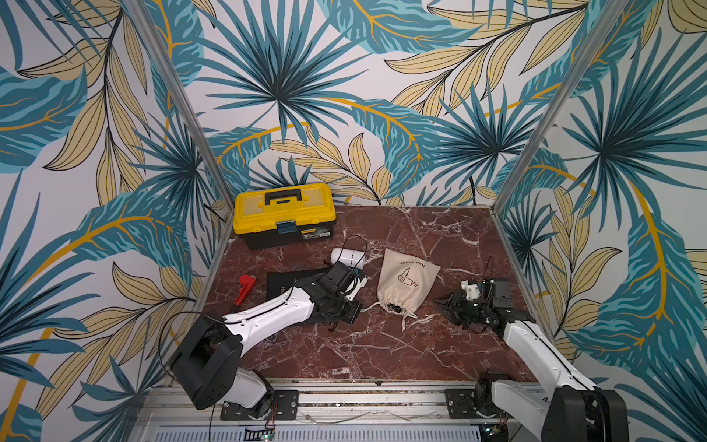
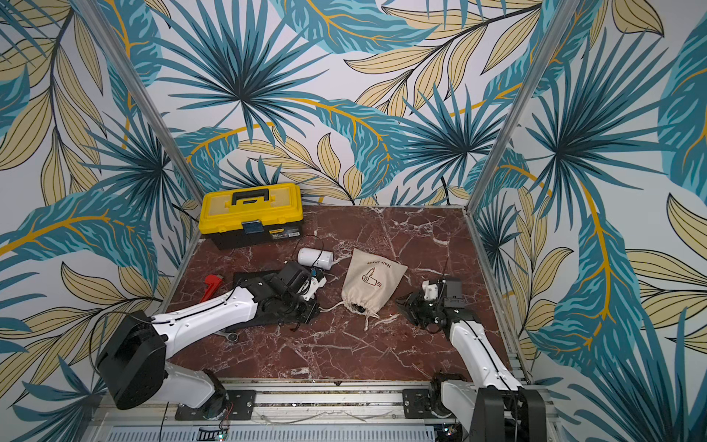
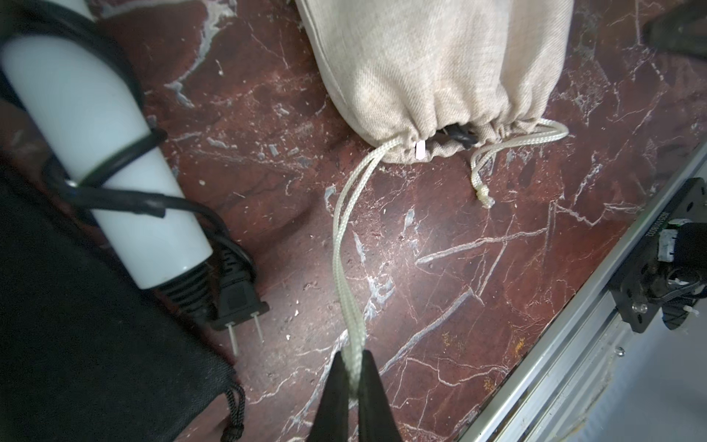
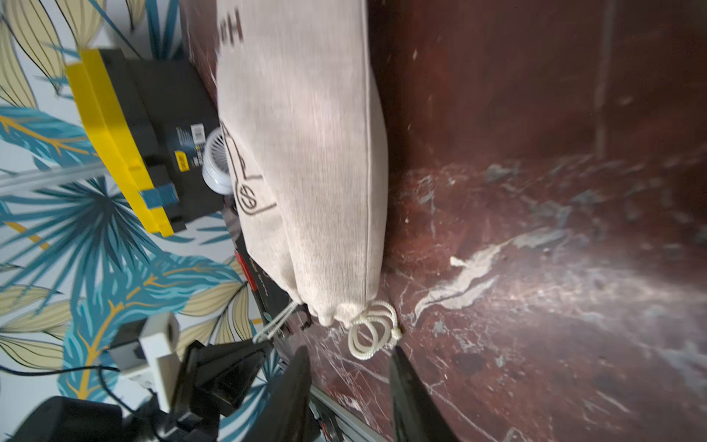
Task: Pack away hair dryers
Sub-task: Pull the drawstrings on both sides of the drawstring bag.
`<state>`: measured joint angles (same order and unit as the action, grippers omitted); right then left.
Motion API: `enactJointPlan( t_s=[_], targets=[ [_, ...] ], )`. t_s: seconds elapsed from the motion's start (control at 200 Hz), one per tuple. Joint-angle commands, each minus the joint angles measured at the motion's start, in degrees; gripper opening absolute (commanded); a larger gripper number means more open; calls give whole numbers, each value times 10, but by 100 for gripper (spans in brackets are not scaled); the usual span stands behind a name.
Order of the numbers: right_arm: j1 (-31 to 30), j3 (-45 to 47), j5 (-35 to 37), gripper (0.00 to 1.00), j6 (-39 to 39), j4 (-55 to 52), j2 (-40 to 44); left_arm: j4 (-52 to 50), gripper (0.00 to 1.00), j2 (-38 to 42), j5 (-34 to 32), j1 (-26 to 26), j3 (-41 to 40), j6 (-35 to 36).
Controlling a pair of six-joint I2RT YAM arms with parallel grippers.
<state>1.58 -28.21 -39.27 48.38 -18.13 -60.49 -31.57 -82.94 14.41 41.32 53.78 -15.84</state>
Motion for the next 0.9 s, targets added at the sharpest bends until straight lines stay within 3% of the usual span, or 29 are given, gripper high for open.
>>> enactJointPlan(
  t_s=[0.0,0.23,0.34,0.401,0.471,0.576,0.781,0.896],
  targets=[
    [-58,-1,29,37,-11,-30,-5,4,0,29,8,-1,27,5],
    [-240,-21,134,38,41,9,17,4,0,35,16,0,26,-4],
    [-320,-36,226,39,45,78,-37,4,0,40,23,3,25,-7],
    [-346,-73,262,39,11,35,-78,4,0,51,24,4,23,-10],
    [-352,-105,310,41,-14,-32,-89,4,0,67,23,4,23,-15],
    [-352,-100,353,44,-17,-51,-27,4,0,74,24,5,24,-17],
    [-343,-53,367,55,10,-106,48,6,0,67,30,5,29,-12],
    [-324,-9,311,61,45,-53,43,6,0,71,31,5,25,-10]
  ],
)
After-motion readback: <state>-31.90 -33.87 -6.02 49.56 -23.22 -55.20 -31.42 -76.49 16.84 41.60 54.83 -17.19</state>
